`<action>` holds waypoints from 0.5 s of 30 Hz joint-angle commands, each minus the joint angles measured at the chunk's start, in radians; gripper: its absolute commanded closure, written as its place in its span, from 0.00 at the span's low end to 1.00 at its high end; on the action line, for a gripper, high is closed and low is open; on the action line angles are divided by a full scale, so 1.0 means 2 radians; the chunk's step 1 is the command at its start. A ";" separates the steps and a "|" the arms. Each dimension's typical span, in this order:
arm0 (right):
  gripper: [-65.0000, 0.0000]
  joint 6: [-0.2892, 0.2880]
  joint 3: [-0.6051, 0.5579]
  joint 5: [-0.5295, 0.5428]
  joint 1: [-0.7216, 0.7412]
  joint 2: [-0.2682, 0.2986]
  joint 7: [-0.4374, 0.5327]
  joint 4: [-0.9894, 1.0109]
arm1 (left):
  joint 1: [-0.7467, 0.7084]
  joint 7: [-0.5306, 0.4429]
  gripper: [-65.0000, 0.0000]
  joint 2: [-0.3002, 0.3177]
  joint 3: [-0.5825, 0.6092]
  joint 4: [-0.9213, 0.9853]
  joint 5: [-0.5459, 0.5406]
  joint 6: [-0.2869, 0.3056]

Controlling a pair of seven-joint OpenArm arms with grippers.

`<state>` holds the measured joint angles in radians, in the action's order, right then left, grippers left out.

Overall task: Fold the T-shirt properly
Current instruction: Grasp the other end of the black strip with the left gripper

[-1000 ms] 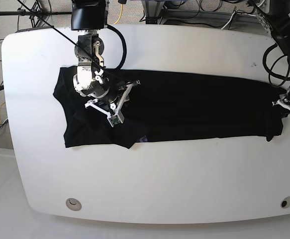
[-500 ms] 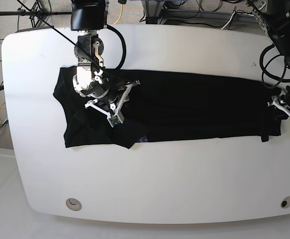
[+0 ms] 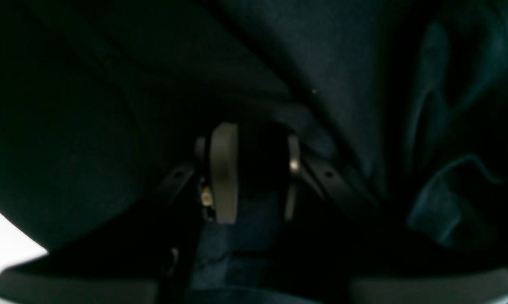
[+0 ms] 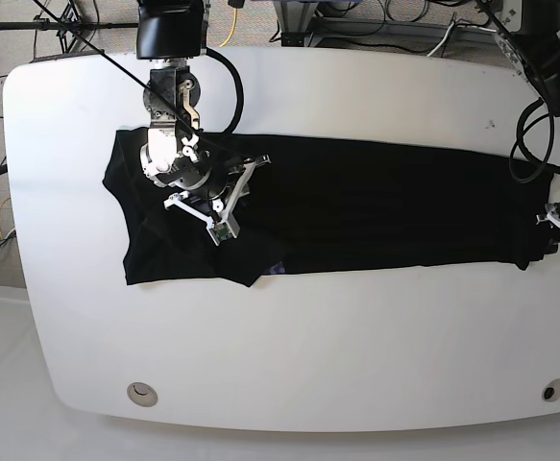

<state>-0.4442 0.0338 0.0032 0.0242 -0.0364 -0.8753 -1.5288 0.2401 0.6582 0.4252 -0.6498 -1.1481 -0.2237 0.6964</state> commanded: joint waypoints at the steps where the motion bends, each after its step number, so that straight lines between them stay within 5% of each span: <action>1: 0.77 0.002 -0.001 -0.008 -0.001 0.000 -0.021 0.001 | 0.020 -0.014 0.54 0.012 0.000 -0.004 -0.006 0.001; 10: 0.78 0.002 -0.002 -0.008 -0.001 -0.001 -0.023 0.001 | 0.034 -0.017 0.55 0.012 0.005 0.003 -0.007 0.001; 15: 0.77 0.001 -0.003 -0.009 0.000 -0.001 -0.024 0.000 | 0.023 -0.023 0.34 0.022 0.008 0.015 -0.021 0.001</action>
<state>-0.4446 0.0315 0.0029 0.0238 -0.0364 -0.8757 -1.5295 0.2737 0.6384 0.4362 -0.6327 -1.1145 -0.2459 0.6968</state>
